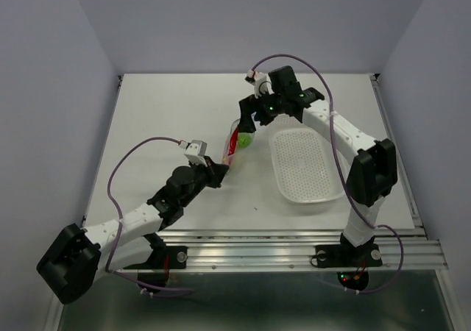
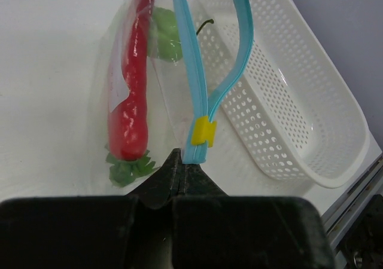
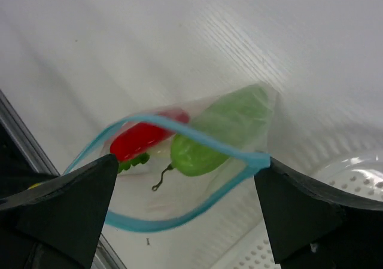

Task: Place the food in the zip-top bag and seal the zipper
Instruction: Zip the zipper food storage bag at the center of the board, then place the zipper food storage bag at the center of the board.

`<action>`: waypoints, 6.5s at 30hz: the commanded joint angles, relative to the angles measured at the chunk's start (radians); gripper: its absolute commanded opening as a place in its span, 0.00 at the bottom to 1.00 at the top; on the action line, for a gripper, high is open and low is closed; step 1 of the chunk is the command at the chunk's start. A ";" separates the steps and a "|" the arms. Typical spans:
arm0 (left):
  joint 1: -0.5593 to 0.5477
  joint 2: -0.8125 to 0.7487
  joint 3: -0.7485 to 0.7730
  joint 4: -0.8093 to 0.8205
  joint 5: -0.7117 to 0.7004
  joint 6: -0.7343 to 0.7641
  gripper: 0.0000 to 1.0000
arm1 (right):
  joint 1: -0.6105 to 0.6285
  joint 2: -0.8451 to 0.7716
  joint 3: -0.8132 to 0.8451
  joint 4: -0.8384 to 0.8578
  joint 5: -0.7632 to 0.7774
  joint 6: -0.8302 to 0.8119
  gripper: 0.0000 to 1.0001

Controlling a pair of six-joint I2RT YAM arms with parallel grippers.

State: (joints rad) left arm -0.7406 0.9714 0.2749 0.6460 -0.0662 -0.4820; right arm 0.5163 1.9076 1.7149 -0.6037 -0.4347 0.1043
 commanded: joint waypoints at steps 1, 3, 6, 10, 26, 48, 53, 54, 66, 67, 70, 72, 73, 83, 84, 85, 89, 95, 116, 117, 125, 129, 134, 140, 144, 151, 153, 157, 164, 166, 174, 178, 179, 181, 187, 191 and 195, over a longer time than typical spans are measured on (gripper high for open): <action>-0.008 -0.022 0.069 -0.072 -0.020 -0.004 0.00 | -0.004 -0.169 0.020 0.070 -0.257 -0.434 1.00; -0.008 -0.033 0.083 -0.111 -0.024 -0.013 0.00 | 0.014 -0.183 0.047 -0.055 -0.291 -0.633 1.00; -0.008 -0.046 0.099 -0.144 -0.021 -0.027 0.00 | 0.034 -0.185 0.118 -0.235 -0.352 -0.846 1.00; -0.008 -0.062 0.110 -0.164 -0.011 -0.053 0.00 | 0.074 -0.211 0.111 -0.378 -0.397 -1.080 1.00; -0.008 -0.105 0.107 -0.223 0.009 -0.086 0.00 | 0.324 -0.157 0.025 -0.303 -0.176 -1.170 0.91; -0.008 -0.126 0.083 -0.218 0.026 -0.110 0.00 | 0.343 -0.081 0.028 -0.217 -0.162 -1.147 0.59; -0.009 -0.135 0.075 -0.212 0.034 -0.115 0.00 | 0.352 -0.067 0.031 -0.214 -0.165 -1.151 0.53; -0.008 -0.137 0.075 -0.212 0.032 -0.116 0.00 | 0.352 -0.064 0.031 -0.212 -0.165 -1.151 0.51; -0.008 -0.160 0.049 -0.206 0.011 -0.132 0.00 | 0.352 -0.050 0.041 -0.245 -0.108 -1.164 0.23; -0.008 -0.161 0.047 -0.206 0.012 -0.135 0.00 | 0.352 -0.048 0.045 -0.248 -0.108 -1.166 0.21; -0.008 -0.166 0.041 -0.207 0.003 -0.142 0.00 | 0.352 -0.044 0.051 -0.254 -0.102 -1.170 0.19; -0.008 -0.171 0.038 -0.207 -0.004 -0.148 0.00 | 0.352 -0.041 0.052 -0.249 -0.088 -1.169 0.16; -0.008 -0.175 0.035 -0.207 -0.006 -0.150 0.00 | 0.352 -0.042 0.051 -0.245 -0.079 -1.167 0.15; -0.008 -0.238 -0.002 -0.255 -0.095 -0.208 0.00 | 0.352 -0.044 0.041 -0.217 0.066 -1.154 0.07; -0.008 -0.240 -0.005 -0.259 -0.102 -0.219 0.00 | 0.352 -0.047 0.041 -0.217 0.079 -1.157 0.07; -0.008 -0.241 -0.006 -0.261 -0.107 -0.222 0.00 | 0.352 -0.048 0.043 -0.217 0.088 -1.158 0.07; -0.008 -0.261 -0.019 -0.263 -0.113 -0.224 0.00 | 0.352 -0.051 0.045 -0.215 0.152 -1.167 0.07; -0.008 -0.296 -0.042 -0.281 -0.135 -0.251 0.00 | 0.332 -0.047 0.052 -0.209 0.226 -1.186 0.06; -0.008 -0.319 -0.100 -0.253 -0.101 -0.299 0.00 | 0.289 -0.058 0.104 -0.203 0.293 -1.216 0.06; -0.008 -0.321 -0.101 -0.259 -0.104 -0.300 0.00 | 0.289 -0.058 0.104 -0.200 0.307 -1.216 0.06; -0.008 -0.313 -0.100 -0.272 -0.110 -0.305 0.00 | 0.260 -0.056 0.124 -0.188 0.372 -1.218 0.06; -0.008 -0.315 -0.102 -0.281 -0.107 -0.308 0.00 | 0.238 -0.059 0.126 -0.177 0.387 -1.218 0.05; -0.008 -0.319 -0.102 -0.295 -0.106 -0.311 0.00 | 0.220 -0.053 0.123 -0.157 0.401 -1.229 0.05; -0.008 -0.336 -0.100 -0.322 -0.110 -0.314 0.00 | 0.186 -0.044 0.127 -0.131 0.416 -1.249 0.05; -0.008 -0.341 -0.098 -0.345 -0.122 -0.317 0.00 | 0.165 -0.039 0.111 -0.088 0.454 -1.259 0.06; -0.008 -0.344 -0.091 -0.362 -0.135 -0.314 0.00 | 0.127 -0.032 0.094 -0.033 0.470 -1.273 0.06; -0.008 -0.346 -0.088 -0.370 -0.139 -0.313 0.00 | 0.126 -0.028 0.088 -0.015 0.473 -1.279 0.06; -0.008 -0.353 -0.082 -0.385 -0.150 -0.311 0.00 | 0.107 -0.024 0.074 0.027 0.498 -1.298 0.06; -0.008 -0.366 -0.062 -0.416 -0.164 -0.299 0.00 | 0.106 -0.027 0.069 0.035 0.496 -1.298 0.06; -0.008 -0.366 -0.049 -0.414 -0.176 -0.290 0.00 | 0.106 -0.028 0.065 0.061 0.488 -1.284 0.06; 0.015 -0.205 0.165 -0.404 -0.323 -0.115 0.00 | 0.106 0.002 0.144 0.299 0.397 -1.143 0.06; 0.072 -0.120 0.247 -0.388 -0.350 -0.009 0.00 | 0.106 0.044 0.170 0.448 0.360 -1.065 0.08; 0.089 -0.109 0.251 -0.375 -0.350 0.003 0.00 | 0.106 0.051 0.167 0.473 0.361 -1.060 0.08; 0.136 -0.091 0.247 -0.315 -0.382 0.042 0.00 | 0.106 0.082 0.158 0.545 0.375 -1.049 0.08; 0.253 -0.017 0.230 -0.112 -0.285 0.195 0.00 | 0.116 0.159 0.123 0.714 0.416 -0.985 0.08; 0.254 0.055 0.234 -0.112 -0.227 0.224 0.00 | 0.116 0.165 0.075 0.717 0.383 -0.947 0.08; 0.254 0.089 0.196 -0.097 -0.149 0.200 0.00 | 0.116 0.162 -0.009 0.719 0.387 -0.942 0.08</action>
State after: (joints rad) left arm -0.4885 1.0595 0.4965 0.4805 -0.2916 -0.3153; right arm 0.6411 2.0876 1.7523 0.0189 -0.0700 -0.8696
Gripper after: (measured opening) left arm 0.019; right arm 0.156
